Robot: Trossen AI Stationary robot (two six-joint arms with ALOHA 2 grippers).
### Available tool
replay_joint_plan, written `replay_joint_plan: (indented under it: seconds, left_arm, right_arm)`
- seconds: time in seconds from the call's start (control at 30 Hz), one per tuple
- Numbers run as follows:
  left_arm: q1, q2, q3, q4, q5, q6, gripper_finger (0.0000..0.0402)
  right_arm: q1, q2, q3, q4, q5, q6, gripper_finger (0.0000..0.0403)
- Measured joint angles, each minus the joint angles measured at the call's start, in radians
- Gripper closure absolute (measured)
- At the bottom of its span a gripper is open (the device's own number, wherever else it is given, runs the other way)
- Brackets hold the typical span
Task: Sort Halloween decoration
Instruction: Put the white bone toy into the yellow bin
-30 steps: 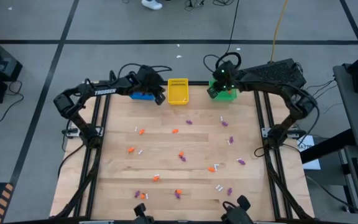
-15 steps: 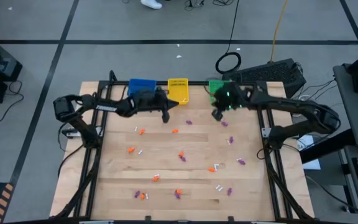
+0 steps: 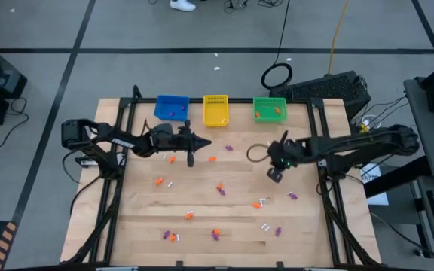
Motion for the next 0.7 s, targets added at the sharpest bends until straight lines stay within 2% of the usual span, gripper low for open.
replay_joint_plan:
  seconds: [0.17, 0.33, 0.5, 0.7]
  left_arm:
    - [-0.011, 0.0, -0.026, 0.001, 0.0, 0.007, 0.0398]
    - [-0.013, 0.0, -0.042, -0.004, 0.0, 0.01, 0.0398]
    - [-0.018, 0.0, -0.043, -0.006, 0.0, 0.027, 0.0398]
    - [-0.018, 0.0, -0.043, -0.012, 0.0, 0.027, 0.0398]
  right_arm:
    - [0.147, 0.044, 0.0, 0.06, 0.0, 0.113, 0.0381]
    - [0.264, 0.125, 0.001, 0.191, -0.001, 0.12, 0.0325]
    - [0.345, 0.228, 0.001, 0.235, -0.002, 0.134, 0.0276]
    - [0.405, 0.321, 0.001, 0.309, -0.001, 0.114, 0.0271]
